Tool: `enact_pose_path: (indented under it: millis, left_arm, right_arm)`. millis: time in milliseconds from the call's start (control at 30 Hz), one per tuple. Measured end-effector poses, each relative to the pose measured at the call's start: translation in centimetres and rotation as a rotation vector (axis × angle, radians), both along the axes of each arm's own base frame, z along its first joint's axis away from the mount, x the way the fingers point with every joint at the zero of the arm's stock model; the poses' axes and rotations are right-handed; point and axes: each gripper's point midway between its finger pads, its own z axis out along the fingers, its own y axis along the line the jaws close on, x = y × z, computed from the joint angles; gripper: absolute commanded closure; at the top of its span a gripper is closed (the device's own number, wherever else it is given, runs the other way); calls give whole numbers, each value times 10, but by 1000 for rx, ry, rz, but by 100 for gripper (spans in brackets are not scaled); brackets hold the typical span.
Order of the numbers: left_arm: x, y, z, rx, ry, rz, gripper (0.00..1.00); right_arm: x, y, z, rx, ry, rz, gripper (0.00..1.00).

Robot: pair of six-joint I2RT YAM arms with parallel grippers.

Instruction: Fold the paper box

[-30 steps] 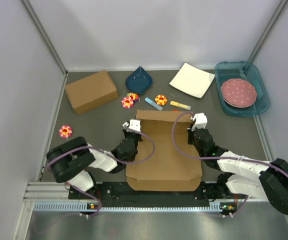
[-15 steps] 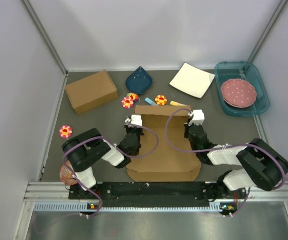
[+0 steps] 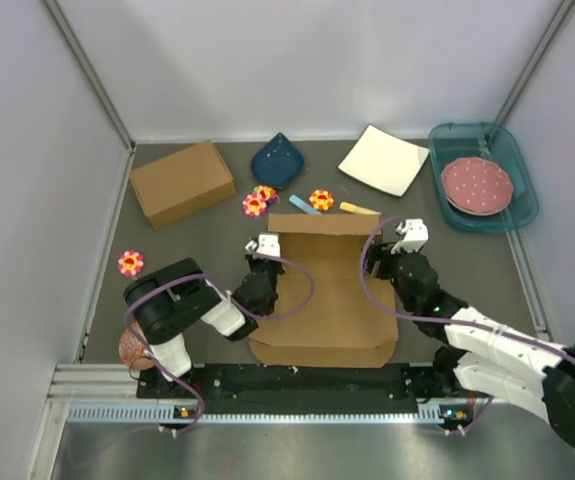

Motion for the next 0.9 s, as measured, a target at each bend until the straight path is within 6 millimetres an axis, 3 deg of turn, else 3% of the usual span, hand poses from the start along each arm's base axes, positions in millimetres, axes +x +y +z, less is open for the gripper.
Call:
enact_pose_path:
  millis: [33,100,467,567,767,900]
  left_arm:
    - [0,0,0,11,0,0,100]
    - [1,-1,1,31,-2,3,100]
    - [3,-1,1,68,1,13,100]
    - [3,-2,1,67,0,12,100]
    - [2,-1,0,65,-1,11,100]
    - [1,-2,0,61,-3,9,100]
  right_arm:
    - [-5,0,7,11,-2,21,10]
    - [-13,2,21,39,-11,53,5]
    - [-54,-13,83,200,-94,111,5]
    - [-48,-16,90,238,-88,84,6]
    - [-8,-33,80,384,14,4,9]
    - [9,-20,73,474,89,65,15]
